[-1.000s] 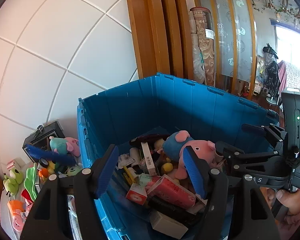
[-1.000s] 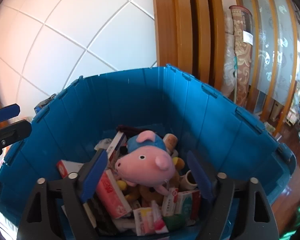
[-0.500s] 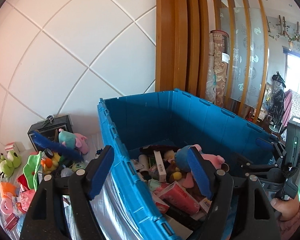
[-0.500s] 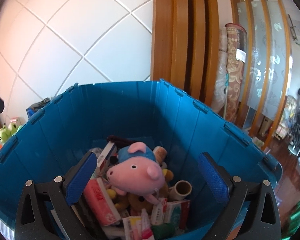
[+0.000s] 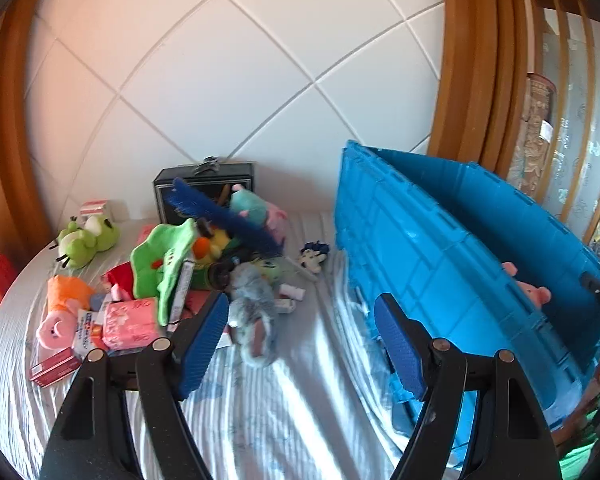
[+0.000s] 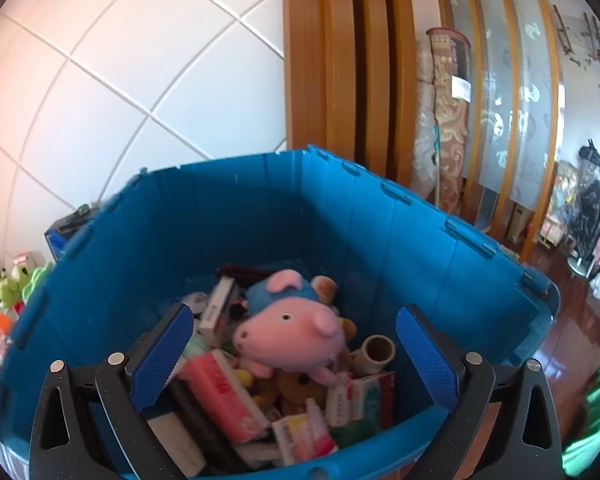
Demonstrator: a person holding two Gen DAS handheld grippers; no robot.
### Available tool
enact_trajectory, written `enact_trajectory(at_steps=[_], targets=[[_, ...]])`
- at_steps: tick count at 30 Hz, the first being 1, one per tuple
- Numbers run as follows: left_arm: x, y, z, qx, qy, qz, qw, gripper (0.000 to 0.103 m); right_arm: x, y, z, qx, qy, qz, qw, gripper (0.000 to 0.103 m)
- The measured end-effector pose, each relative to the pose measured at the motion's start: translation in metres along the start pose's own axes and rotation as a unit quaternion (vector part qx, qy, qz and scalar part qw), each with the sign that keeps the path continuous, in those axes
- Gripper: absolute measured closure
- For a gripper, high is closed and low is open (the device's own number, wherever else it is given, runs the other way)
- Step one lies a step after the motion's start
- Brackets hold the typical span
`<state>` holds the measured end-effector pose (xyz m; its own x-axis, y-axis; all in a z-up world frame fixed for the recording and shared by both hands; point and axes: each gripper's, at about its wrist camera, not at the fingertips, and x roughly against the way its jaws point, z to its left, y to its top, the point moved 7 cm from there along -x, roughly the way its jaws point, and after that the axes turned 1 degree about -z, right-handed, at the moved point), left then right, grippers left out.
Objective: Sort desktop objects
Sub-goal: 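Move both grippers from the crate back to the pile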
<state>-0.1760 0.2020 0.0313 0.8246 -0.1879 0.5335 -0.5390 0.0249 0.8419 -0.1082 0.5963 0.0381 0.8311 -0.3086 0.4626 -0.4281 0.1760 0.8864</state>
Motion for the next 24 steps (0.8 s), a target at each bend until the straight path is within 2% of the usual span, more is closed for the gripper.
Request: enact_trajectory(at_steps=[7,13,18,24], targets=[[0.003,-0.029,0.110,0.045,0.032,0.030,0.9981,0.028,0.063,0.024,0.084,0.035,0.007,-0.067,0.997,0.000],[0.008,-0.053,0.192,0.037,0.055,0.047,0.9967,0.028,0.099,0.030,0.164,0.040,0.060,-0.097,0.993,0.000],[0.004,-0.077,0.269,0.033,0.073,0.070,0.9943,0.028,0.097,0.015,0.230,0.047,0.099,-0.070,0.992,0.000],[-0.018,-0.121,0.371,0.060,0.105,0.129,0.9843,0.028,0.066,-0.019,0.297,0.067,0.124,-0.009,0.990,0.000]])
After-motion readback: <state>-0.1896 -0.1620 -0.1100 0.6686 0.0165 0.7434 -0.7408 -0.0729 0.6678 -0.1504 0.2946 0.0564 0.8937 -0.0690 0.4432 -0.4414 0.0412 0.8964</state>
